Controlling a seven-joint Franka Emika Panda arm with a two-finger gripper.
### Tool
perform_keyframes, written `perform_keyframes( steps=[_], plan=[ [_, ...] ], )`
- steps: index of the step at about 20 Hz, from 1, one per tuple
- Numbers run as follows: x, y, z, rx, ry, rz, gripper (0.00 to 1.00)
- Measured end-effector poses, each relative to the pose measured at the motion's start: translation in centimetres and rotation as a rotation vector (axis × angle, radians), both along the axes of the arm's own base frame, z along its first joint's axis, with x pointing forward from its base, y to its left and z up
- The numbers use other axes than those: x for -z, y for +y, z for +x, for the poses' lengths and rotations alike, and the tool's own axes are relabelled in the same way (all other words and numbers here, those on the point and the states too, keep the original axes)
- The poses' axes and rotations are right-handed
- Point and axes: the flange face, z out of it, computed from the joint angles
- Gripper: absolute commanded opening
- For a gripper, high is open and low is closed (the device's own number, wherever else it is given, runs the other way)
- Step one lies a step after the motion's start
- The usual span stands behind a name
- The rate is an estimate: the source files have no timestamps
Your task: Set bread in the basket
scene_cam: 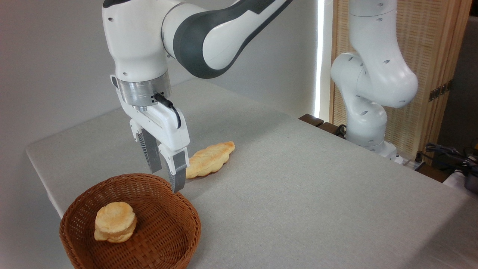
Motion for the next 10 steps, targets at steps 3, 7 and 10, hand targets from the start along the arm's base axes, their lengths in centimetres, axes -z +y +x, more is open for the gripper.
perform_keyframes(
  steps=[3, 7, 10],
  plan=[
    [-0.09, -0.05, -0.01, 0.000, -0.001, -0.001, 1.00],
    [-0.75, -0.02, -0.17, 0.000, -0.012, -0.003, 1.00],
    [-0.82, 0.00, -0.19, 0.000, -0.014, -0.003, 1.00]
  ],
)
